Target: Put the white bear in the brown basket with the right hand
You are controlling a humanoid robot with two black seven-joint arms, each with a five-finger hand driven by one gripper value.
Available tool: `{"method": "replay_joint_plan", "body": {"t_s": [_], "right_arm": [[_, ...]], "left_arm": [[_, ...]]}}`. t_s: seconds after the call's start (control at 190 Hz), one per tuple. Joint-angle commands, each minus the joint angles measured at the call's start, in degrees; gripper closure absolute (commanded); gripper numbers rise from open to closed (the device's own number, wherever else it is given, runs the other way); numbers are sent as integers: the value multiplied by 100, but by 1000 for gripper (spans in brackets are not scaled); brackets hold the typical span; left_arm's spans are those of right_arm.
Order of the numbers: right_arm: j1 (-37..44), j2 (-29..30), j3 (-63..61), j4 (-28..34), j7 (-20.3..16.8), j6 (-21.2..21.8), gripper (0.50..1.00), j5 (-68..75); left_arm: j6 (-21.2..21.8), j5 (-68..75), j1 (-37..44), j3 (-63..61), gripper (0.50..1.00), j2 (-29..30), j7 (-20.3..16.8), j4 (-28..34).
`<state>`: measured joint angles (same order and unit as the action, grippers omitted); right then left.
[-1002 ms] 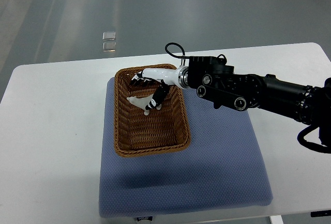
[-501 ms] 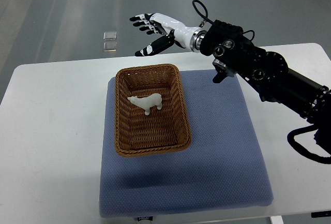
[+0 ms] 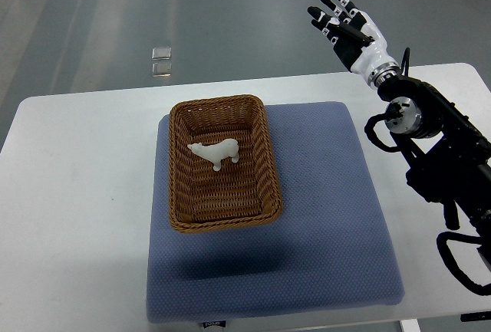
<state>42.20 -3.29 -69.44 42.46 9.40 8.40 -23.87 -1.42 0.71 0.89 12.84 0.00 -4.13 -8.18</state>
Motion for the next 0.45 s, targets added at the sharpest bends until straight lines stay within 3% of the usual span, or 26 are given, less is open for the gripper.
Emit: {"method": "replay_joint_plan", "body": {"t_s": [0.0,0.253,0.448], "right_arm": [[-238,-14,-8,-1,27,47,574,865],[-379,65,-17,7,308,47,574,1288],[-406,56,-17,25,325,30,572,1279]], "left_arm": [[1,-1,-1,-1,500,0,0,0],[1,-1,-1,-1,500,0,0,9],[1,-1,-1,-1,500,0,0,0]]}}
